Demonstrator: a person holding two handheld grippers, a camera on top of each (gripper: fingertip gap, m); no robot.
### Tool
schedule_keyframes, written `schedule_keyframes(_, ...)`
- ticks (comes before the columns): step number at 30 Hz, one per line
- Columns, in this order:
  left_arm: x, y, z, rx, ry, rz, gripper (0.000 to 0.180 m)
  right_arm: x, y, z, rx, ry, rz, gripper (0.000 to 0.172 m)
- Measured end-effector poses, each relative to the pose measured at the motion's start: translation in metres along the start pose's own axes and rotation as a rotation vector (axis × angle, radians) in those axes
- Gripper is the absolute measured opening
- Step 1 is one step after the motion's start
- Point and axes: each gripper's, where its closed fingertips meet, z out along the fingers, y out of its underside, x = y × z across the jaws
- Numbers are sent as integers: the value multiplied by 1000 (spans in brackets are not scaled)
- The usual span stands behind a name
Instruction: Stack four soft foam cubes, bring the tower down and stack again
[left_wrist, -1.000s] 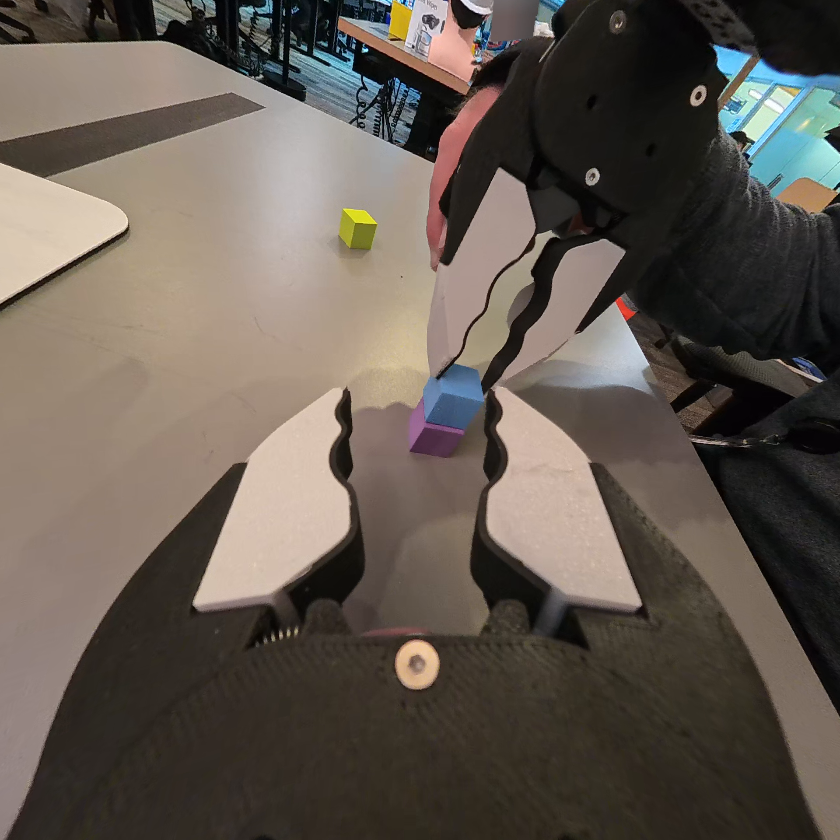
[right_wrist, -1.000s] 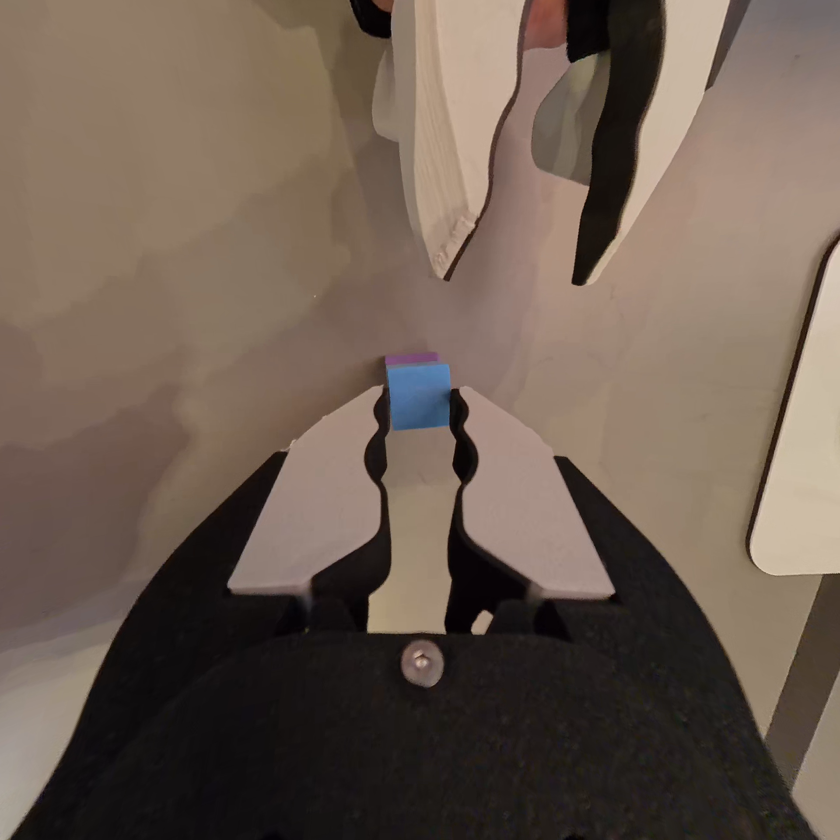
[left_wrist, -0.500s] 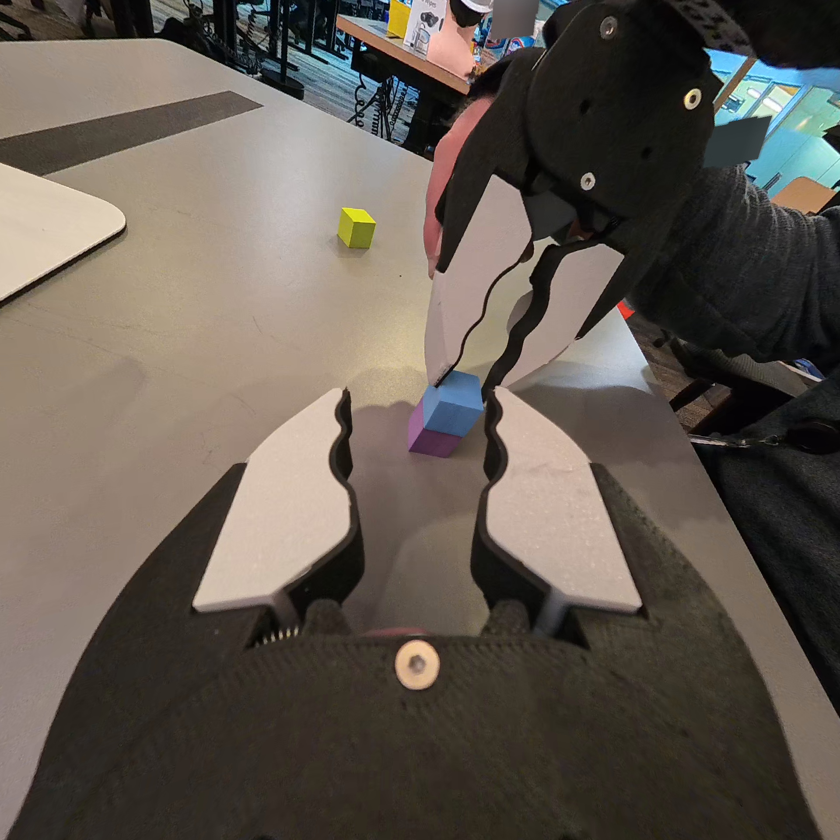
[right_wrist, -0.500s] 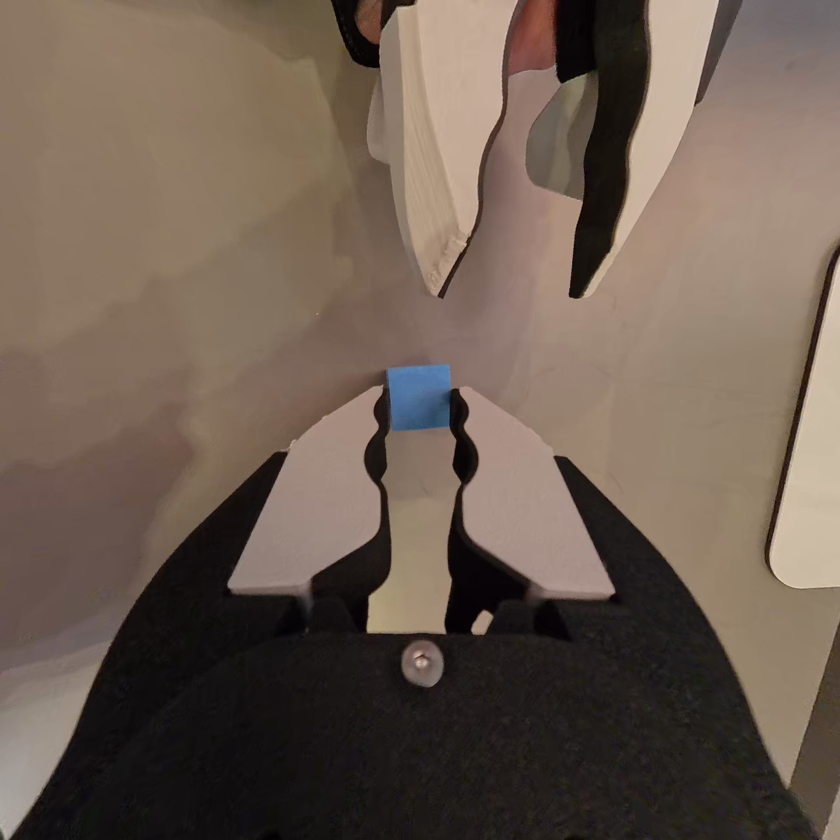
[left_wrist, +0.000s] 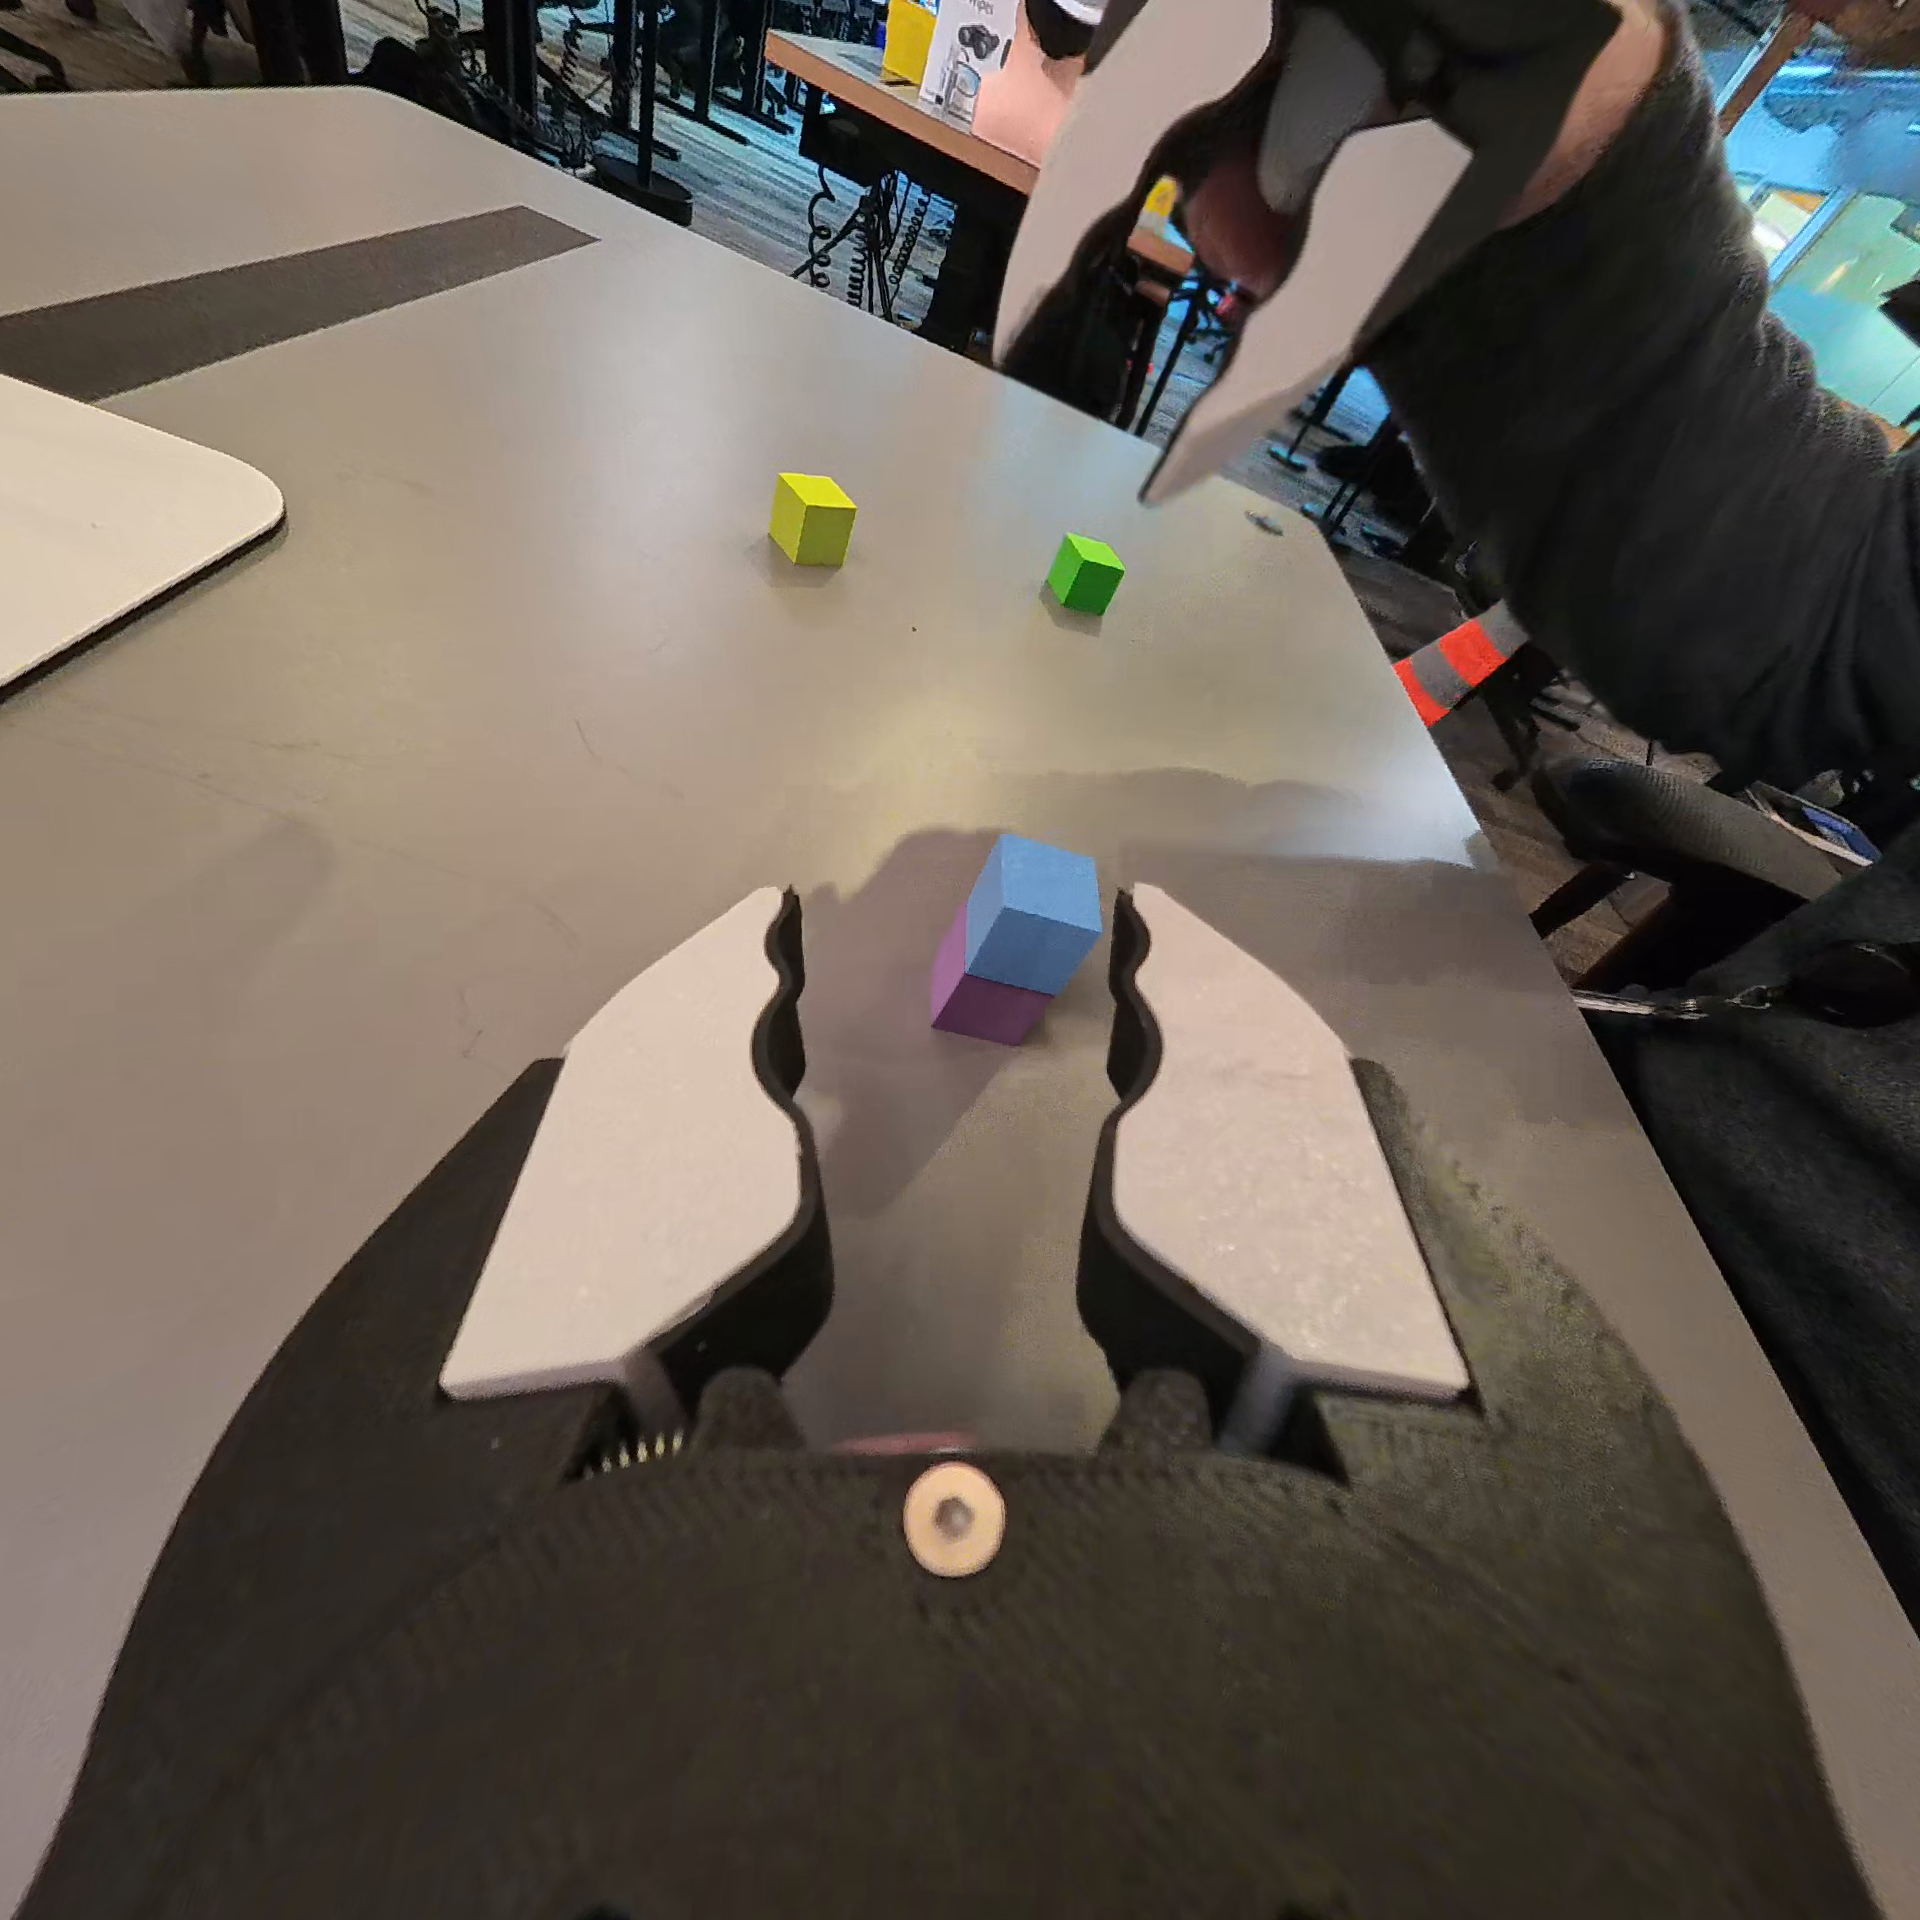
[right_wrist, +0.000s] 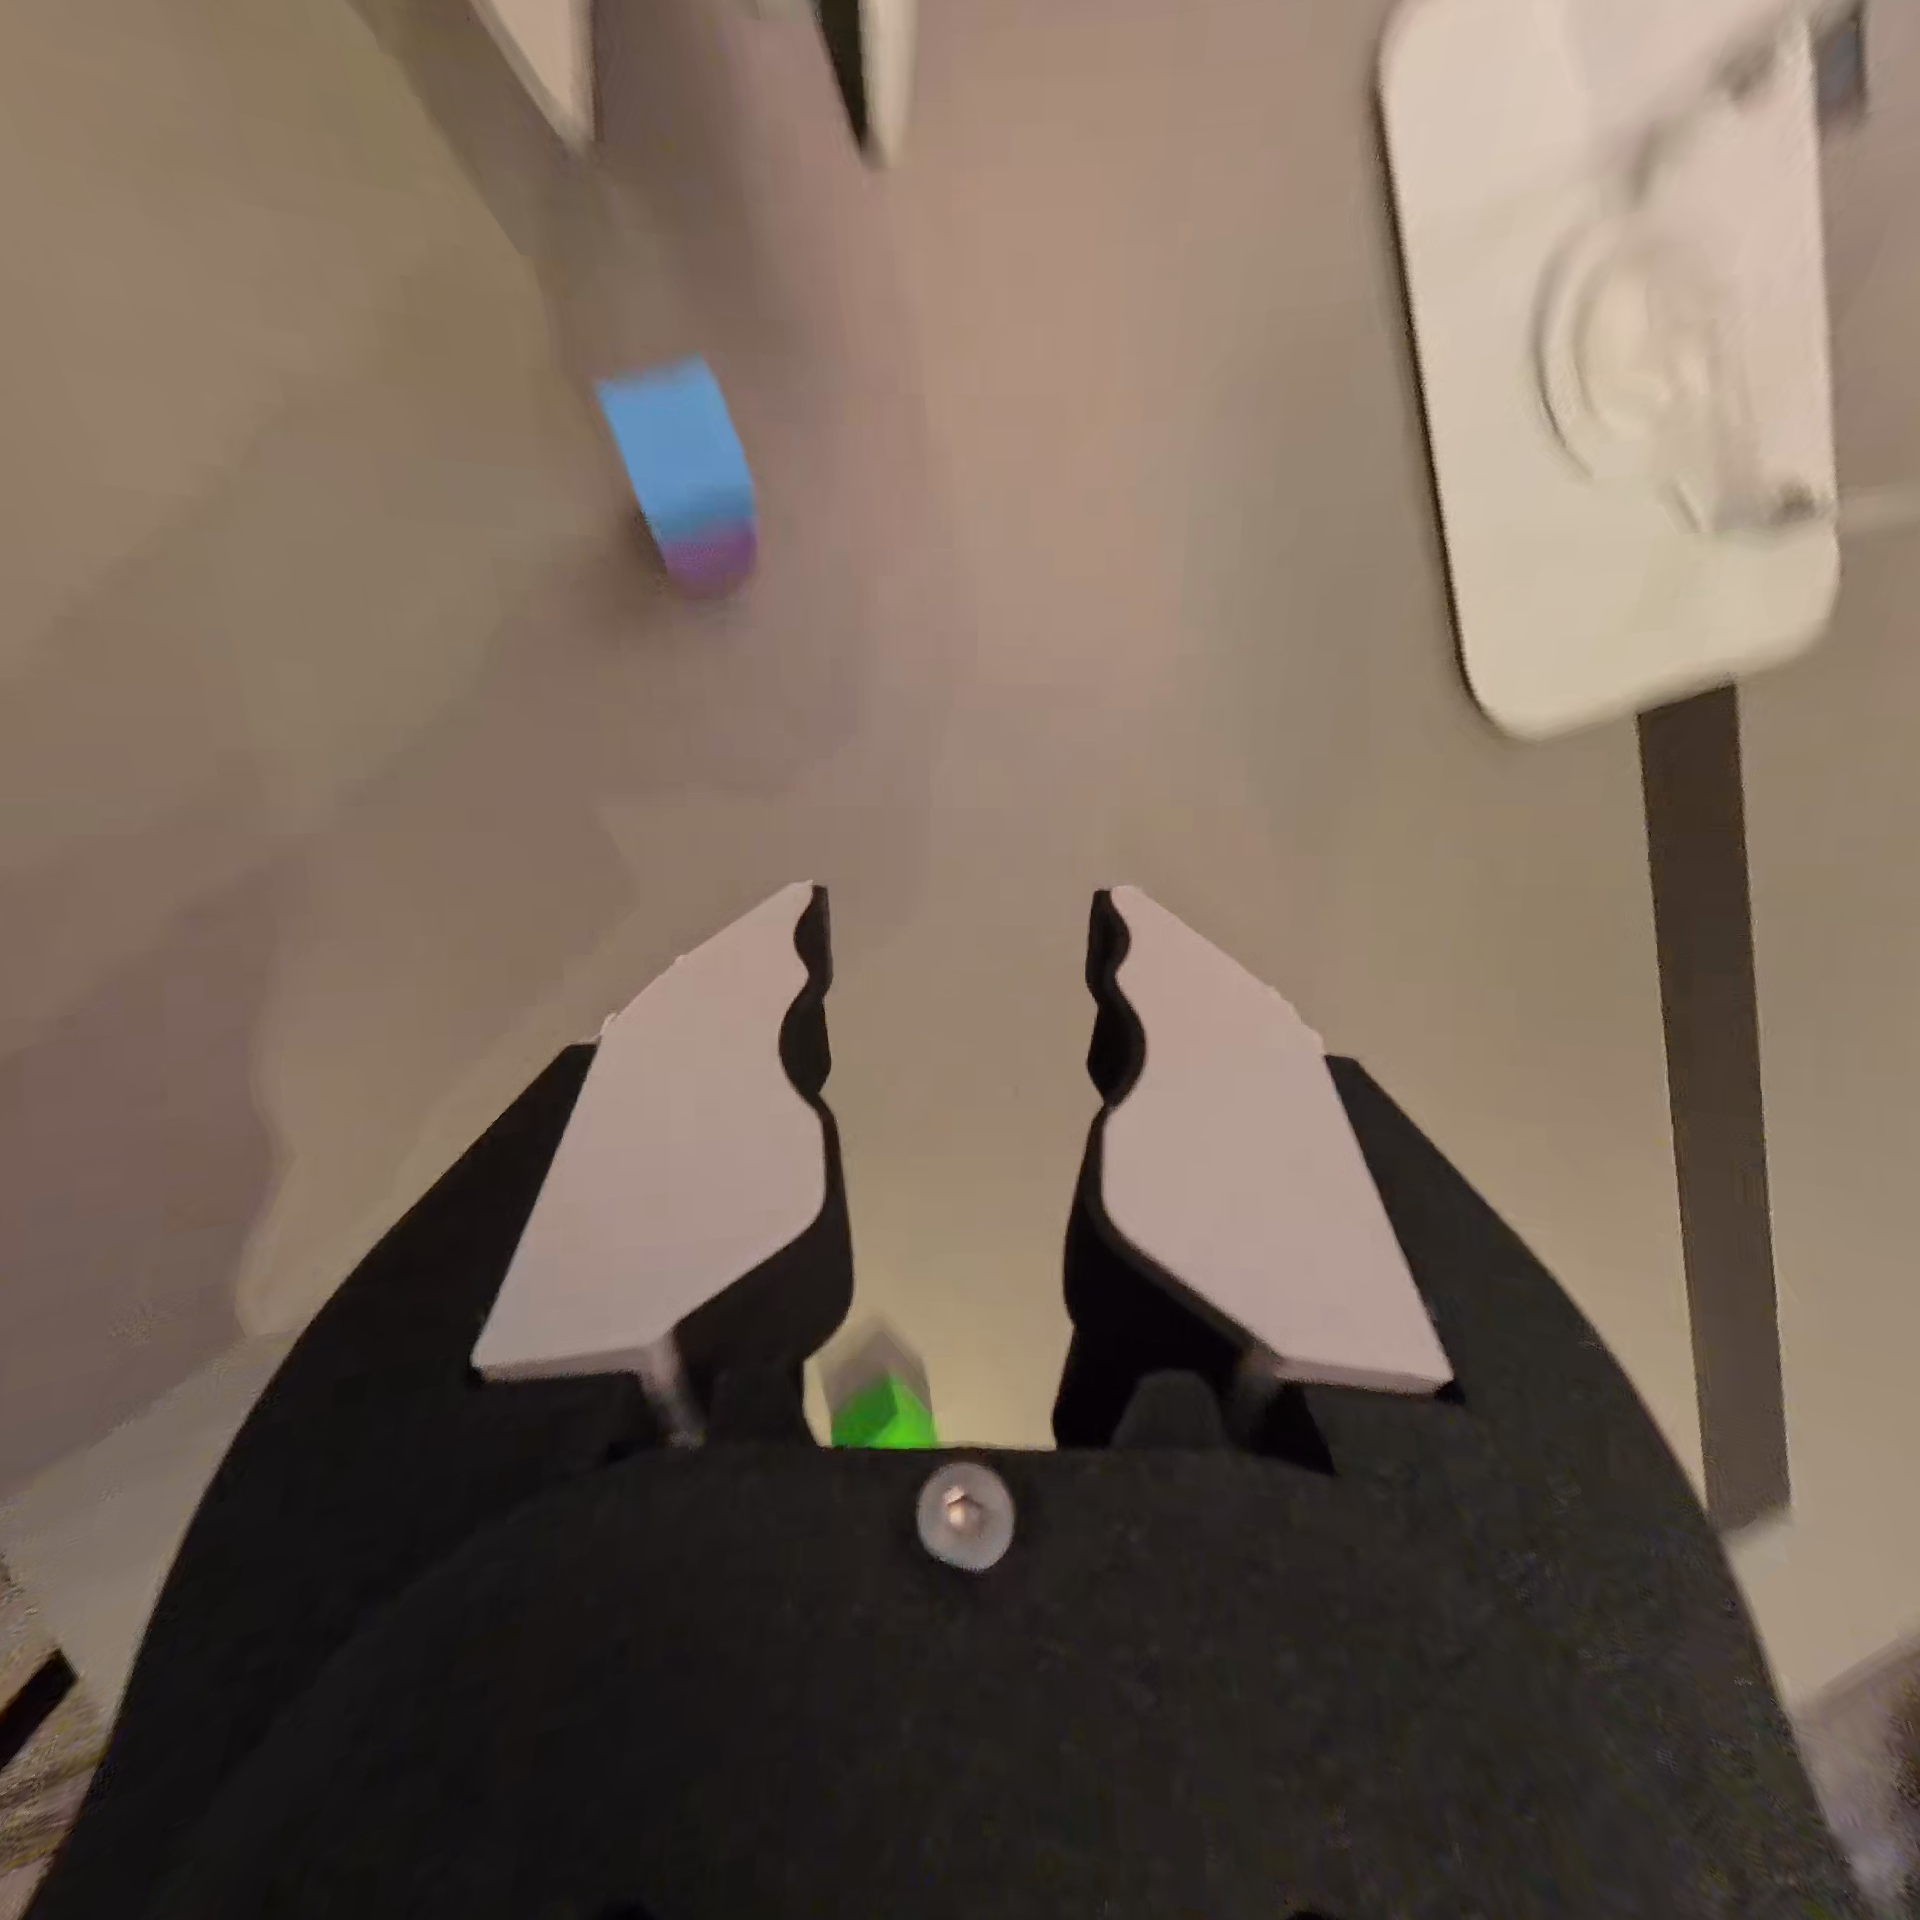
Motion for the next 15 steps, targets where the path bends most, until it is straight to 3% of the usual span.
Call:
schedule_keyframes(4,-1,-1,-1,7,0,-5,56,11,83,-26,-114,88,164,46)
schedule_keyframes(8,-2,-1,-1,12,-8,-12,56,-6,144,-27,-198,91,333,45)
schedule_keyframes(15,-4,-3,-3,27,-20,-23,56,-23,190,-21,-252,82,602,46)
